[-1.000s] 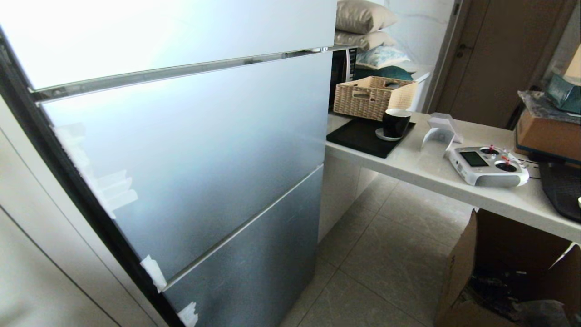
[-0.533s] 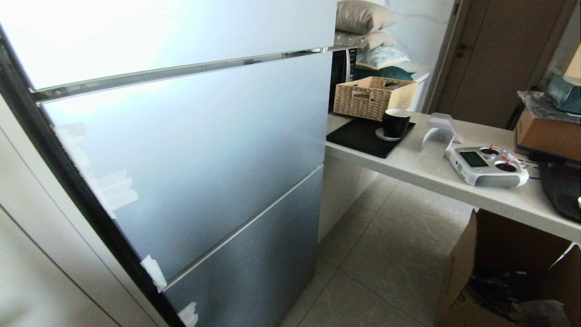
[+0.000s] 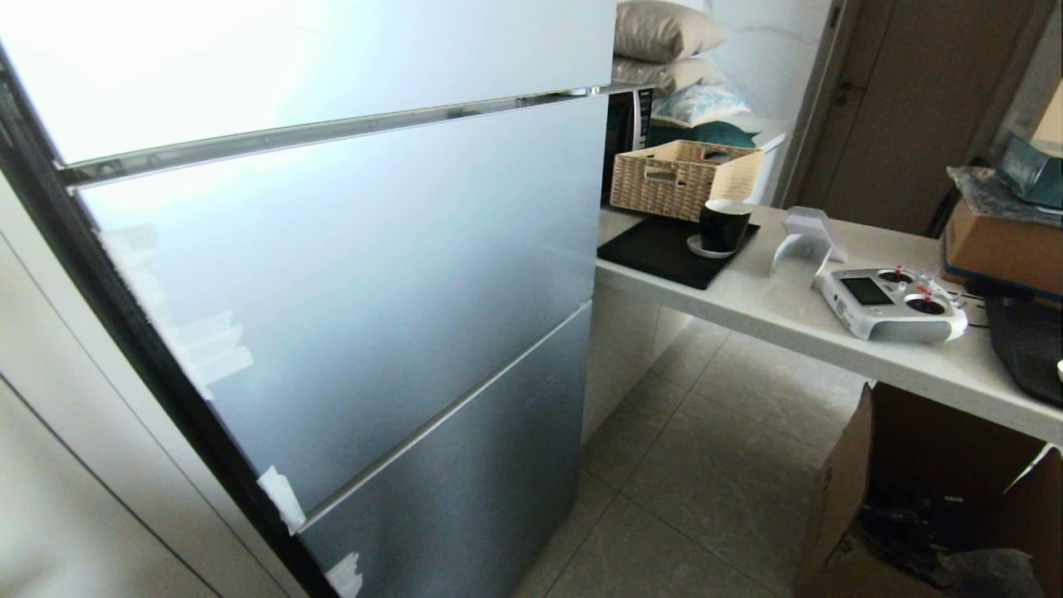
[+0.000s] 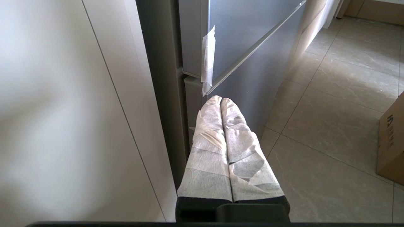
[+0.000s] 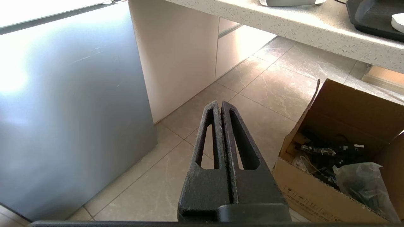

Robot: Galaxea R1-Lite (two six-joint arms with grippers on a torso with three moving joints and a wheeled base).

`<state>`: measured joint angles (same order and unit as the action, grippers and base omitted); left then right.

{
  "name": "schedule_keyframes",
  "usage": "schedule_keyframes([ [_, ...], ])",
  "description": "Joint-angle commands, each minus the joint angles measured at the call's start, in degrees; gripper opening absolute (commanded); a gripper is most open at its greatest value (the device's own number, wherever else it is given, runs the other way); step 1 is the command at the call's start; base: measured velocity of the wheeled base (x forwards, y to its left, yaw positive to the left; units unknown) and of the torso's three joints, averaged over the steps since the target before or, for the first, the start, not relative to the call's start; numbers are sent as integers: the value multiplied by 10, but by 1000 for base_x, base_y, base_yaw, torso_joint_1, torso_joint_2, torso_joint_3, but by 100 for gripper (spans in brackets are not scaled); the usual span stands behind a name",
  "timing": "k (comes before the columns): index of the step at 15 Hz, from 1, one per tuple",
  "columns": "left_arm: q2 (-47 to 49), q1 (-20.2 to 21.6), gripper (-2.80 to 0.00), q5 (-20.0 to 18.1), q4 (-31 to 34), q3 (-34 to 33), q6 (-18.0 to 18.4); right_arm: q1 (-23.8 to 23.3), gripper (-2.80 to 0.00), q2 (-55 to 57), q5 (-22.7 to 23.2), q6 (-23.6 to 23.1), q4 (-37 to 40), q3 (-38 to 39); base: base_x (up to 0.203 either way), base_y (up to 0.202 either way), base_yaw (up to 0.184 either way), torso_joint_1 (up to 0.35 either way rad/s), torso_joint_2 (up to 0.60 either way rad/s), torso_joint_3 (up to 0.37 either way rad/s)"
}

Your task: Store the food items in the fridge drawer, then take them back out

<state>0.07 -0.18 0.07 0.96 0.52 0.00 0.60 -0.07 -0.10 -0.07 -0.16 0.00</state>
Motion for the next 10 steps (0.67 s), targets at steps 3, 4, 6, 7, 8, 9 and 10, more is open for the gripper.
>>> schedule_keyframes([
  [3,0,0,-280,0,-4,5,3,0,-280,2,0,0,1,0,0,0,0,0,0,0],
  [4,3,0,-280,0,-7,35,4,0,-280,2,0,0,1,0,0,0,0,0,0,0],
  [6,48,0,-280,0,-12,94,-2,0,-280,1,0,0,1,0,0,0,0,0,0,0],
  [7,99,-1,-280,0,-20,119,-13,0,-280,1,0,0,1,0,0,0,0,0,0,0],
  [8,153,-1,-280,0,-36,142,-27,0,-280,1,0,0,1,0,0,0,0,0,0,0],
  [9,205,-1,-280,1,-60,160,-40,0,-280,1,0,0,1,0,0,0,0,0,0,0],
  [10,261,0,-280,5,-91,175,-54,0,-280,2,0,0,1,0,0,0,0,0,0,0],
])
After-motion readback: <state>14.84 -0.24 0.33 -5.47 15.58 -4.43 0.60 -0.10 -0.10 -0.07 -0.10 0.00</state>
